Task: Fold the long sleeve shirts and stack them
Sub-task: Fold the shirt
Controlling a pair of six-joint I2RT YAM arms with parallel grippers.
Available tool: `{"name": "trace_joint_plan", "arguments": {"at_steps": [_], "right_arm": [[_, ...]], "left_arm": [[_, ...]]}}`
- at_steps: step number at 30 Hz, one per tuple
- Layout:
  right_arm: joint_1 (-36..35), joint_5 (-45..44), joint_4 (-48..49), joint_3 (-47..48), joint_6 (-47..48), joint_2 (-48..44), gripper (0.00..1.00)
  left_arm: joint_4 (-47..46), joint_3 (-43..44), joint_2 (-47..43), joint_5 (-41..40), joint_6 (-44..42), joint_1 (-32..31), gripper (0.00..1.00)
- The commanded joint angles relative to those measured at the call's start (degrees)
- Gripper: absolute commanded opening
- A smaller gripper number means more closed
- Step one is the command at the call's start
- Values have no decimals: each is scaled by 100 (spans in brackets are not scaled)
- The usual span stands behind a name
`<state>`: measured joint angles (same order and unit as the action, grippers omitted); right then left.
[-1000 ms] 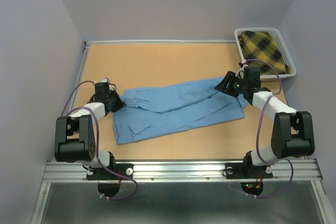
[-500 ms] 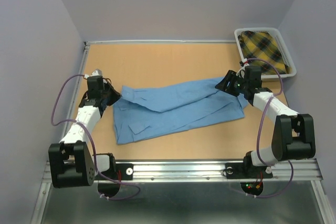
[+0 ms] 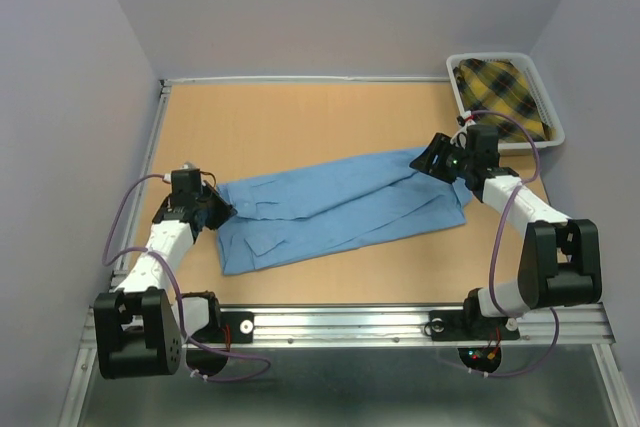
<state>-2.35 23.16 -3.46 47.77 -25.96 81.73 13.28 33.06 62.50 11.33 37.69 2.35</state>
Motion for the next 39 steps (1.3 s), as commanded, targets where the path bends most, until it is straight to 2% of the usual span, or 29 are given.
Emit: {"name": "trace_joint_plan", "arguments": {"at_steps": [1,9,11,15,16,18,19,20,22,23,25,29,33,34,39], "right_arm": [[-29,-74,118,-154,-24,-202,59],[-29,-127,118,-101,-94,-140,59],[-37,-119,118,-57,-111,-114,59],[-37,-136,109,13,-147,-158,59],[-37,-145,109,57,-147,-149,59],[-46,-110,92,92,-138,-132,61],[-55,-101,83,136,-138,-140,61],[-55,-101,91,154,-138,-123,62],[-81,-118,92,189,-173,-123,63],[-81,-127,92,241,-199,-105,64],[-108,-127,92,329,-243,0,66],[-239,-119,109,759,-278,290,70],[-450,-31,275,1137,-480,685,72],[-529,13,346,1208,-533,869,72],[-696,242,1442,1349,-1243,1387,72]], "left_arm": [[-62,-221,-229,-174,300,2,0],[-150,-493,-370,-254,564,2,1],[-167,-511,-414,-289,546,2,5],[-177,-353,-493,-465,371,2,28],[-142,-248,-563,-535,275,2,39],[-80,-134,-668,-562,169,2,50],[-54,-37,-739,-527,73,2,61],[-88,-10,-913,-501,37,2,64],[-132,25,-1099,-439,-7,2,80],[-159,104,-1248,-404,-34,-6,92],[-238,192,-1310,-273,-95,2,98],[-685,306,-1144,-17,-183,-33,98],[-1282,376,-670,159,-87,-190,91],[-1301,446,-417,176,-78,-391,90],[-1758,886,488,-51,-113,-902,90]]}}
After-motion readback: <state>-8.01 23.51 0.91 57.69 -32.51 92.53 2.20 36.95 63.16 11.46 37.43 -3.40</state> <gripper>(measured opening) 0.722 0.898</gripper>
